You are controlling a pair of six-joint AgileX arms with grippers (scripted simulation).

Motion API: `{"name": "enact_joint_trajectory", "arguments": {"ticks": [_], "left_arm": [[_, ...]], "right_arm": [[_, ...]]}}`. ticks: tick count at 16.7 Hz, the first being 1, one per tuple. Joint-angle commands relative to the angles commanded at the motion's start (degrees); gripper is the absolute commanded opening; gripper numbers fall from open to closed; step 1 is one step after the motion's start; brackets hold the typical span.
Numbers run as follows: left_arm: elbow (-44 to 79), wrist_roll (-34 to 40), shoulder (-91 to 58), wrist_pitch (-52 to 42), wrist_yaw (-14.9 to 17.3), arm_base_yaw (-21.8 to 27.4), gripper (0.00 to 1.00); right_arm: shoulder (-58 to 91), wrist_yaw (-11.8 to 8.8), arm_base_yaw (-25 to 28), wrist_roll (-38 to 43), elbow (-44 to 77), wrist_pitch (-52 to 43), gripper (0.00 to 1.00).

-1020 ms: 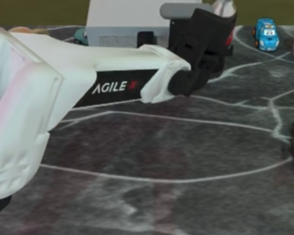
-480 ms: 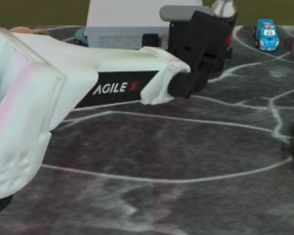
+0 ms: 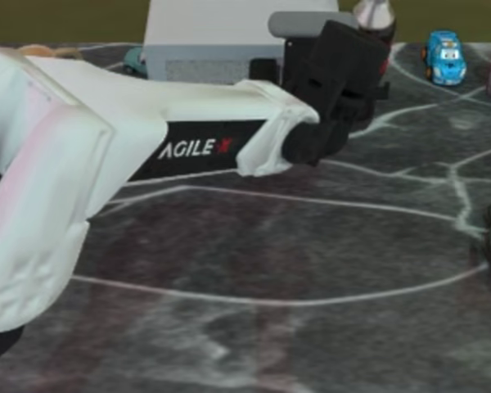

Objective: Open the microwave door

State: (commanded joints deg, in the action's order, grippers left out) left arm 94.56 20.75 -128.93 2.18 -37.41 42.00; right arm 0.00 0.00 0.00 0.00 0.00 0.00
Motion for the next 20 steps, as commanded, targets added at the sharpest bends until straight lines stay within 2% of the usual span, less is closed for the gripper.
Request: {"name": "enact_joint_trajectory", "arguments": {"ticks": [7,8,11,15,20], "left_arm": [[0.00,0.00,0.00,0.00,0.00,0.00,0.00],[-2.19,0.13,1.08,-0.02,0.35,3.47,0.00],[-0.32,0.70,0.33,-2.03,0.92,3.34,0.00],[8.61,3.46,-3.11,-13.17,3.75,2.57,0.00],[24.54,8.66,-8.23,-37.07,9.72,0.74,0.00]], "right_arm": [[0.00,0.00,0.00,0.00,0.00,0.00,1.00],[0.00,0.00,0.00,0.00,0.00,0.00,1.00],[0.00,0.00,0.00,0.00,0.00,0.00,1.00],[0.00,0.00,0.00,0.00,0.00,0.00,1.00],[0.00,0.00,0.00,0.00,0.00,0.00,1.00]]}}
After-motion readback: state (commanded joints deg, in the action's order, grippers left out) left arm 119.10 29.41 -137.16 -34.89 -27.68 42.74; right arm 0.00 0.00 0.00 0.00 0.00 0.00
